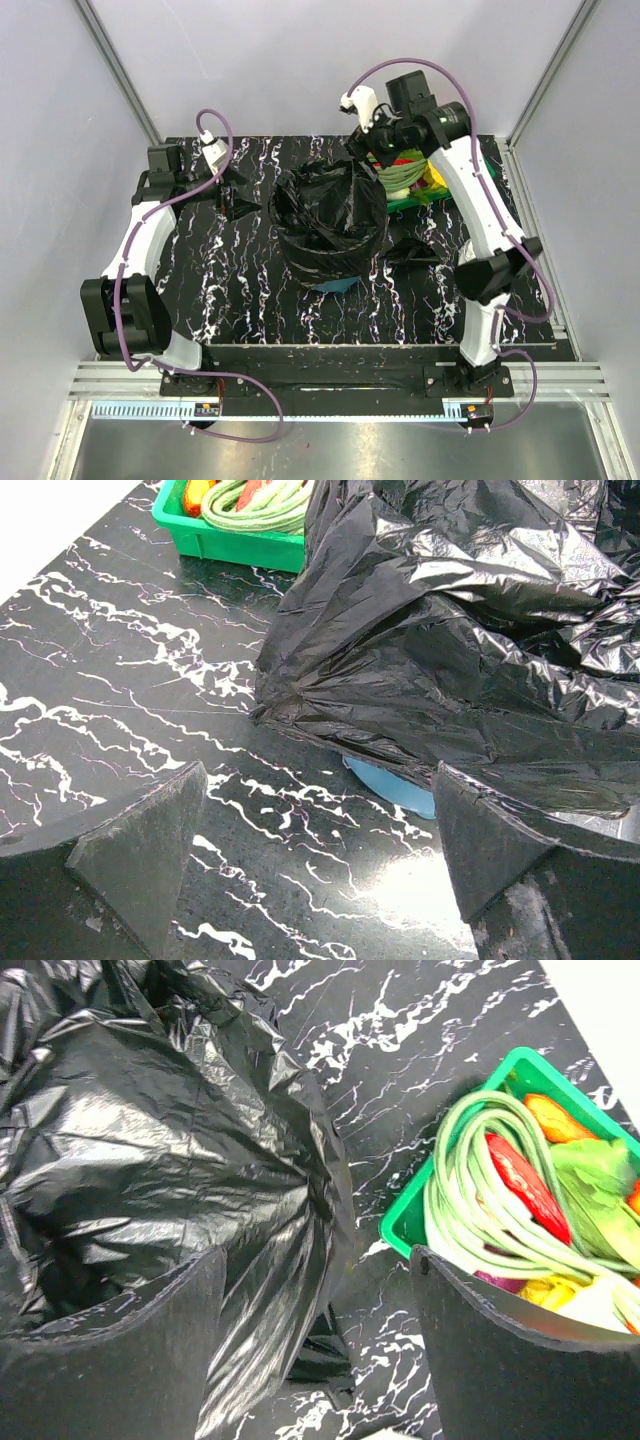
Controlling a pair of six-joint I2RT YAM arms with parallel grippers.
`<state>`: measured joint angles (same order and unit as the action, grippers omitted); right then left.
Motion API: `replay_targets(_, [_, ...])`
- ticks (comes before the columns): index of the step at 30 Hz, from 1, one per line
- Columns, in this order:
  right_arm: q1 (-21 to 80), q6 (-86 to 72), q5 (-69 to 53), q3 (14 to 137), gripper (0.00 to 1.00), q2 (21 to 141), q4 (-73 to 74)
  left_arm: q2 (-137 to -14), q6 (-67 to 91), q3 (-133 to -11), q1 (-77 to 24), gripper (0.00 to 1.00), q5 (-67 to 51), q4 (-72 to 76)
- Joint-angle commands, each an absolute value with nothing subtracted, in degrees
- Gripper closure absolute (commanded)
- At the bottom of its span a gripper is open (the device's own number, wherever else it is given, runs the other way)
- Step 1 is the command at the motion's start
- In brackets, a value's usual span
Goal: Put the trash bags into the trash bin
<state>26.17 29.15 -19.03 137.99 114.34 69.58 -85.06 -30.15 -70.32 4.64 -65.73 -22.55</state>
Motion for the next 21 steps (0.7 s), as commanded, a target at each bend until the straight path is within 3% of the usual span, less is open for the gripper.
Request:
replay_targets(1, [25.6,24.3,-15.6,134.4,0.19,104.2,64.6,-82.7,-27.9,-72.1,4.7,0.01,-66.8,-18.4])
replay_targets(6, [22.1,19.2,-18.1,126.9,0.17,97.6,61.5,-81.2,-8.4,-74.1,4.5,0.01,-65.7,-8.3])
replay_targets(11, [16.3,18.7,-26.4,111.6,0.17,90.4,55.7,-81.0,7.9,-75.1,3.9,0.01,-66.4,-0.3])
replay_targets(21, [10.5,27.8,-42.1,90.9,0.19,85.4,49.8,-81.3,11.8,-74.0,-2.8,0.01,-57.8,-2.7])
